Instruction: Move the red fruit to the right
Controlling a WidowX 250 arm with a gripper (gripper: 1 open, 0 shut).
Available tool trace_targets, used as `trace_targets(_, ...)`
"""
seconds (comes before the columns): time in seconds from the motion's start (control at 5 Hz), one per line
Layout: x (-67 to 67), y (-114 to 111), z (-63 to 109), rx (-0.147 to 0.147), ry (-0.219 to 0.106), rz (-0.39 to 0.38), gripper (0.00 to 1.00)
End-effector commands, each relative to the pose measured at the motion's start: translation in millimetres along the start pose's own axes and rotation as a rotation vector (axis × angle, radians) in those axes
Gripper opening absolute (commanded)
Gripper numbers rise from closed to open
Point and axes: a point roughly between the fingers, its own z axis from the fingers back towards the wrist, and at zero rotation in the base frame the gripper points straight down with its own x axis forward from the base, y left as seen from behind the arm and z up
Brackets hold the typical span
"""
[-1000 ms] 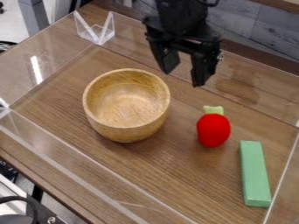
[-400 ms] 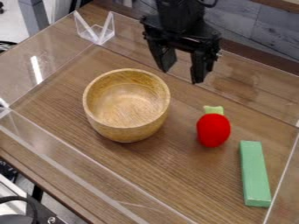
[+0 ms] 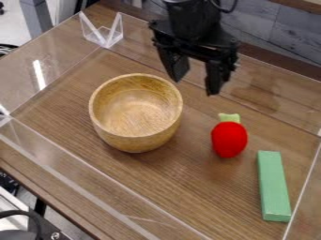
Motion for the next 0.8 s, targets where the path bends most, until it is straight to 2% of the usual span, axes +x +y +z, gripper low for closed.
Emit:
trace_targets(0.0,10.4,7.0,7.8,-0.009,-0.03,-0.044,1.0)
trace_targets(0.2,13.2,11.2,8.0,-0.015,-0.03,-0.067,1.0)
trace_targets(0.6,8.0,12.0,4.8,-0.008,-0.039,-0.074,1.0)
